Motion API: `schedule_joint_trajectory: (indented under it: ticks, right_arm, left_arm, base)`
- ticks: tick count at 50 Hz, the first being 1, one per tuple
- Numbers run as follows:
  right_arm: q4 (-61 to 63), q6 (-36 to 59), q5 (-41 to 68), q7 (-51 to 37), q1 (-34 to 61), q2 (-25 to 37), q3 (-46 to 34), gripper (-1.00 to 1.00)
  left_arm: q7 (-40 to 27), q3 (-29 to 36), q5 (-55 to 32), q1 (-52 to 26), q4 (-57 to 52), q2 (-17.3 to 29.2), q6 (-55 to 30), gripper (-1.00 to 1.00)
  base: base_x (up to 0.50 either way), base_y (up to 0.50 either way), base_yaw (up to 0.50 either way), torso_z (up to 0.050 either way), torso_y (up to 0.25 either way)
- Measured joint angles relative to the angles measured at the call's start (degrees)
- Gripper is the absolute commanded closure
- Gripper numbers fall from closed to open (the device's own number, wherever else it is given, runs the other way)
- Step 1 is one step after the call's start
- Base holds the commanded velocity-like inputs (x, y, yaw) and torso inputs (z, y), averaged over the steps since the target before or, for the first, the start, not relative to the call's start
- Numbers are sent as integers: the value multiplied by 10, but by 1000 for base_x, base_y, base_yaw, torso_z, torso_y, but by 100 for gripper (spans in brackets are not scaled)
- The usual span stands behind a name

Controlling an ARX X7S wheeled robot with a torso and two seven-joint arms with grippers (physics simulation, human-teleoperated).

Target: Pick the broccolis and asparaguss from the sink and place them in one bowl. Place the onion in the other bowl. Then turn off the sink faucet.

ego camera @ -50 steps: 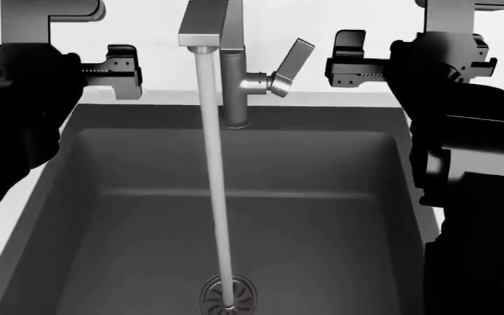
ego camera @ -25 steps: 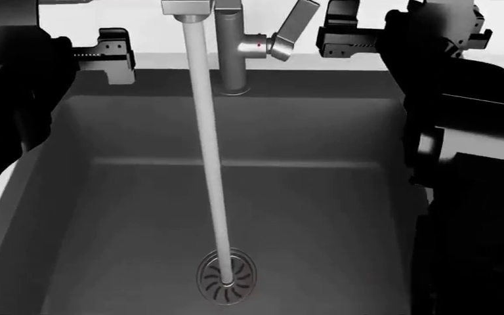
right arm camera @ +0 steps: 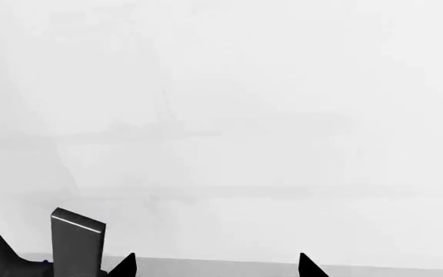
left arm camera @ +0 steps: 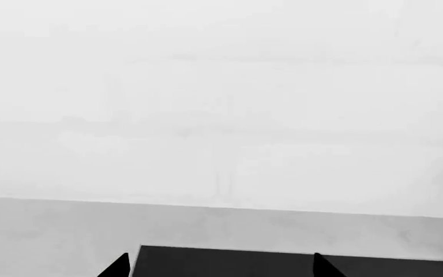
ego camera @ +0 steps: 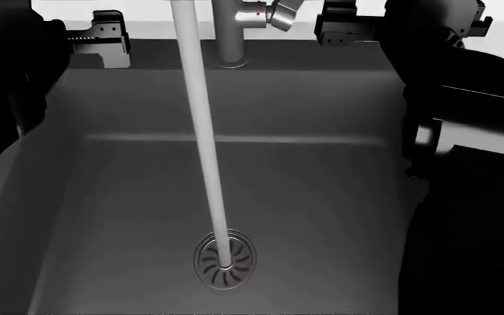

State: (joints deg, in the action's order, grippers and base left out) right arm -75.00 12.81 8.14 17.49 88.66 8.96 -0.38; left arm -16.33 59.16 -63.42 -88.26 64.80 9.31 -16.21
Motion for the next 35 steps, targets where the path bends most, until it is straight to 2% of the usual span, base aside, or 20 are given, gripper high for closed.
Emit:
schedule_joint_trajectory:
  ticks: [13, 30, 35]
  right_arm:
    - [0, 1, -26, 15, 7, -3, 28, -100]
    - [0, 10, -54, 26, 11, -5, 39, -100]
    - [0, 7, -62, 33, 10, -6, 35, -100]
  left_arm:
    - [3, -2, 2, -14, 6, -1, 0, -100]
    - [14, -7, 3, -25, 37, -10, 1, -100]
    - [19, -8, 3, -27, 48, -14, 4, -100]
  base:
    - [0, 0, 0, 15, -98]
    - [0, 0, 0, 3, -9]
    - [210, 0, 0, 0, 0]
